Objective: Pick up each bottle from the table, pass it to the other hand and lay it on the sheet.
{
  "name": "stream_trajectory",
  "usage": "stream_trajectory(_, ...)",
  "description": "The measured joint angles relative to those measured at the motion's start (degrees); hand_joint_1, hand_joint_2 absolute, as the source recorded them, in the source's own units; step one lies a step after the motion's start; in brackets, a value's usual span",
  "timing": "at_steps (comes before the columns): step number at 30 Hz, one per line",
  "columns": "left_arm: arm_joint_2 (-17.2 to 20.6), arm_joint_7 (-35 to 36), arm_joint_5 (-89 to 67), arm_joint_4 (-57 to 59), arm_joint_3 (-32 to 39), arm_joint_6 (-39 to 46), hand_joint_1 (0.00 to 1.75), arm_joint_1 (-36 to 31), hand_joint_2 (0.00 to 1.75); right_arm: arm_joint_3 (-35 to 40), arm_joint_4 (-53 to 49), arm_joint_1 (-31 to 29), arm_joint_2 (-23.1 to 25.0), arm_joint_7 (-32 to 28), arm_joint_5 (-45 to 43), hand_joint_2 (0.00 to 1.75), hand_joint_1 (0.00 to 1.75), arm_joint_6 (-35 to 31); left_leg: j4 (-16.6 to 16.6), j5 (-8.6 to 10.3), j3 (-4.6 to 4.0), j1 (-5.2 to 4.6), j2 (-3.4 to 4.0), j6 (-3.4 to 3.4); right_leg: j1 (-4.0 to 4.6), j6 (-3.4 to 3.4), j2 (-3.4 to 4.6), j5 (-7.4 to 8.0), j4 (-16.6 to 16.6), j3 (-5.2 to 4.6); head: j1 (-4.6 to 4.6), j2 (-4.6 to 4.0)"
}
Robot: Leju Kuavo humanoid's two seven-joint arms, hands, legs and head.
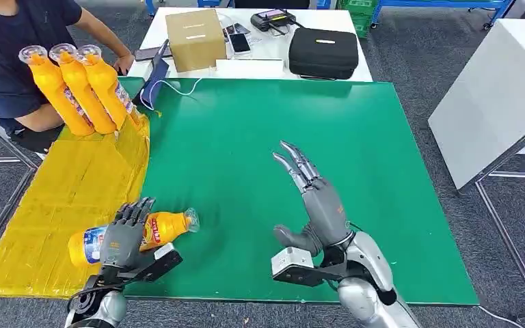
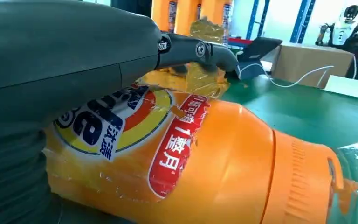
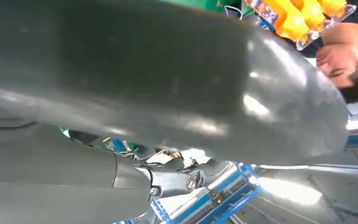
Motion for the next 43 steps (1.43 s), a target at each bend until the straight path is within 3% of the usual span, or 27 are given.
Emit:
stream_trajectory(1,0.09,0.00,0.02,0.02,-0.04,-0.02,0.00,0.00,1.75,0.04,0.02,-0.02,0.00,0.00,0.00,0.00,0.00,0.00,0.00,0.00,0.00,0.00,0.00,0.00,0.00,0.00,0.00,0.00,0.00,0.01,0.00,0.00)
stream_trajectory(2,0.20,0.00,0.07,0.04,-0.13,-0.22,0.00,0.00,0.00,0.09,0.04,-0.05,0.00,0.00,0.00,0.00,0.00,0.00,0.00,0.00,0.00,0.00,0.00,0.00,0.00,0.00,0.00,0.00,0.00,0.01,0.00,0.00)
stream_trajectory(10,0.89,-2.34,5.56,-0.37,-0.44,-5.21,0.00,-0.02,0.00,0.39,0.33,-0.58,0.00,0.00,-0.05,0.00,0.00,0.26,0.00,0.00,0.05,0.00,0.00,0.00,0.00,0.00,0.00,0.00,0.00,0.05,0.00,0.00)
stream_trajectory(20,1.44,-10.69,24.46,-2.87,0.37,-17.40,0.00,0.74,0.00,0.66,1.75,-2.23,0.33,0.00,-0.55,0.00,0.00,1.16,-0.02,0.07,0.17,0.00,-0.08,-0.03,0.00,-0.01,-0.08,-0.01,0.00,0.18,0.02,0.00)
stream_trajectory(26,-0.22,-12.26,39.16,-9.31,2.23,-26.14,0.00,3.92,0.00,0.87,2.29,-2.14,0.39,0.00,-0.02,0.00,0.00,1.14,0.00,0.11,0.05,0.00,-0.03,-0.04,0.00,0.01,-0.05,0.02,0.00,0.02,0.02,0.00)
stream_trajectory(33,-0.92,-12.42,42.21,-13.88,3.43,-27.58,0.00,5.11,0.00,1.01,2.58,-1.99,0.52,0.00,0.07,0.00,0.00,1.11,0.00,0.10,-0.06,0.02,-0.02,-0.04,0.02,0.01,-0.05,0.02,0.00,-0.09,0.00,0.00)
stream_trajectory(38,-2.84,-12.28,56.29,-19.50,5.77,-32.68,0.00,6.40,0.00,1.01,2.56,-0.66,0.59,0.15,1.33,0.00,0.00,0.79,0.00,0.10,-0.11,0.03,-0.02,-0.04,0.02,0.01,-0.05,0.02,0.00,-0.13,0.00,0.00)
stream_trajectory(43,-4.70,-13.77,62.97,-29.36,6.80,-35.54,0.00,9.74,0.00,0.66,2.25,3.00,1.90,-3.71,3.35,0.00,0.00,-4.84,0.00,0.09,-0.19,0.02,-0.03,-0.04,0.01,0.01,-0.06,0.01,0.00,-0.23,0.04,0.00)
